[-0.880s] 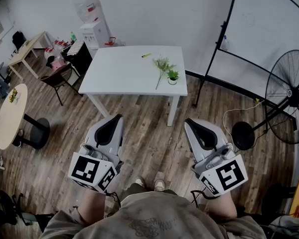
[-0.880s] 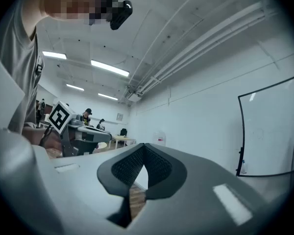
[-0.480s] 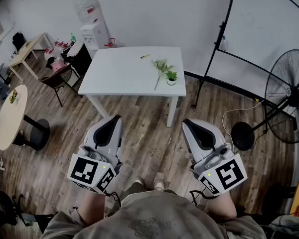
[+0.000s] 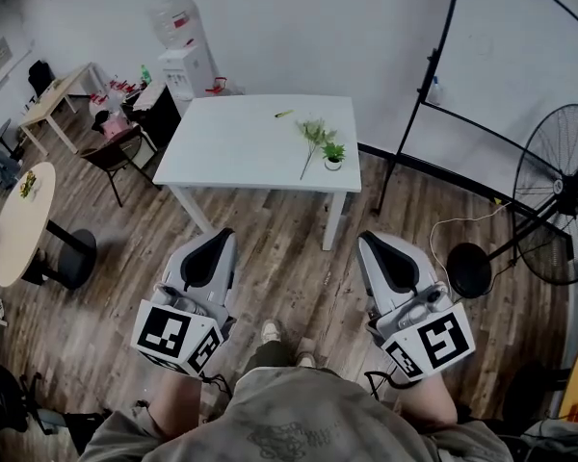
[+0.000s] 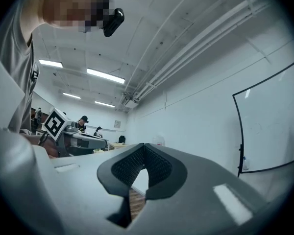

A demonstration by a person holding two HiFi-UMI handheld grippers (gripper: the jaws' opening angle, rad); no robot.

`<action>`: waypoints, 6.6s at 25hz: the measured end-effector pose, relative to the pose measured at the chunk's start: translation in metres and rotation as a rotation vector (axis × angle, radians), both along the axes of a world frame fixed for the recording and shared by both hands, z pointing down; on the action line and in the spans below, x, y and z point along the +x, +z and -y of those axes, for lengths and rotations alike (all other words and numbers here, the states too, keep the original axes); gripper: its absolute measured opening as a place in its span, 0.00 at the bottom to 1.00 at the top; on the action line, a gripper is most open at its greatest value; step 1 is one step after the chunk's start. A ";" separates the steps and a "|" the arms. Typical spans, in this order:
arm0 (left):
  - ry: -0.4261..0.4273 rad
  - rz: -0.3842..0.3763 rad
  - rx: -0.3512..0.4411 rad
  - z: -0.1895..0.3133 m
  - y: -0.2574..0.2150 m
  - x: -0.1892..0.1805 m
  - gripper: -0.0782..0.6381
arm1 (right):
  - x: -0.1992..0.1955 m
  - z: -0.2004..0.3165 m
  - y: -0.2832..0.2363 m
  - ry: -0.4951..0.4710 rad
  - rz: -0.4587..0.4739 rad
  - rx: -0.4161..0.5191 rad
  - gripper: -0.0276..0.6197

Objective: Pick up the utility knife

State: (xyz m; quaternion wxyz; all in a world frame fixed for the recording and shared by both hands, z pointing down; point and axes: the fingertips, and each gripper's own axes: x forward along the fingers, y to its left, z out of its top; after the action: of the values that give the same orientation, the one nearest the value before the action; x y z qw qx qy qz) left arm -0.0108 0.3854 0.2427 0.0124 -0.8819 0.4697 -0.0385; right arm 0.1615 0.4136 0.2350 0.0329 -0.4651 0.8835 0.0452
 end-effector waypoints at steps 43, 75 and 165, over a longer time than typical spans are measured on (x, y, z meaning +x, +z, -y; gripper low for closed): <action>0.103 -0.004 -0.028 0.357 0.017 -0.116 0.11 | -0.124 0.353 0.045 0.085 -0.202 -0.168 0.32; 0.016 0.069 -0.082 0.610 0.051 -0.046 0.11 | -0.056 0.613 0.097 -0.034 -0.184 -0.277 0.31; 0.026 0.236 -0.461 0.755 0.263 -0.147 0.11 | -0.140 0.834 0.385 -0.240 -0.707 -0.789 0.15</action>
State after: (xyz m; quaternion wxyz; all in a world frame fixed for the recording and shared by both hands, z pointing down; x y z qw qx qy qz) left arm -0.1578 -0.3693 0.5057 -0.1338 -0.8567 0.4326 -0.2469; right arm 0.0219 -0.4206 0.6199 -0.4385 -0.2942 0.8376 -0.1401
